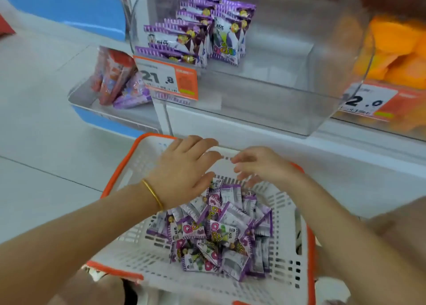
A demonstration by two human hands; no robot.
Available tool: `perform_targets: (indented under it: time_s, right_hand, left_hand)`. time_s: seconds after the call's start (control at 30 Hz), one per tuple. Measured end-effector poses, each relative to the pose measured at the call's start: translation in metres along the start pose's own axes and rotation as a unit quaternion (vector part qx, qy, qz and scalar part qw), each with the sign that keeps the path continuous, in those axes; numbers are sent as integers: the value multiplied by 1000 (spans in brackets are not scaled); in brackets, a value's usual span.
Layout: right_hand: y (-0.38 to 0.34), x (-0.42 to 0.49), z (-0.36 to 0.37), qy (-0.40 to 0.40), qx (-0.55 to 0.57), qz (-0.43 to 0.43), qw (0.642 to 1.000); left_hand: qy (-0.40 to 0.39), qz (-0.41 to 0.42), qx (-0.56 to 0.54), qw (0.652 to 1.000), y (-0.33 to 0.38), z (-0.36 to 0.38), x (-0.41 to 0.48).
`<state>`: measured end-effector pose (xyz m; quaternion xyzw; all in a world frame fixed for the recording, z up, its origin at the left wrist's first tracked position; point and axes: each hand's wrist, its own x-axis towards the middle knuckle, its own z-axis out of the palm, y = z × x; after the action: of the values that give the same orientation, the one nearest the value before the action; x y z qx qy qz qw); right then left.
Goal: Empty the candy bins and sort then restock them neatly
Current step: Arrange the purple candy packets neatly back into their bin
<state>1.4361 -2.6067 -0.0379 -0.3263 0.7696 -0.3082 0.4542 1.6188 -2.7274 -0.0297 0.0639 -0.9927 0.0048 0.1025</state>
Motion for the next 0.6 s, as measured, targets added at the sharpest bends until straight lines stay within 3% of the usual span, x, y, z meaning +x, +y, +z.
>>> perform_targets:
  time_s: [0.1,0.2,0.27,0.43,0.6]
  right_hand:
    - [91,54,31,-10,-126,86,988]
    - [156,77,64,-57,-182,96,977]
    - [178,81,84,-59,-152,108,981]
    - [197,91,105,79,-85,125,985]
    - [202,94,117,84,1,193,978]
  left_hand:
    - [-81,-19,-22,996,8,25,-13]
    - [-116,-23,-23,993,11,40,-21]
    - [-123,-23,-27,992,9,46,-22]
    - [-154,-68,-61,984,0,57,-24]
    - [-187,-90,-78,975,-3,70,-30]
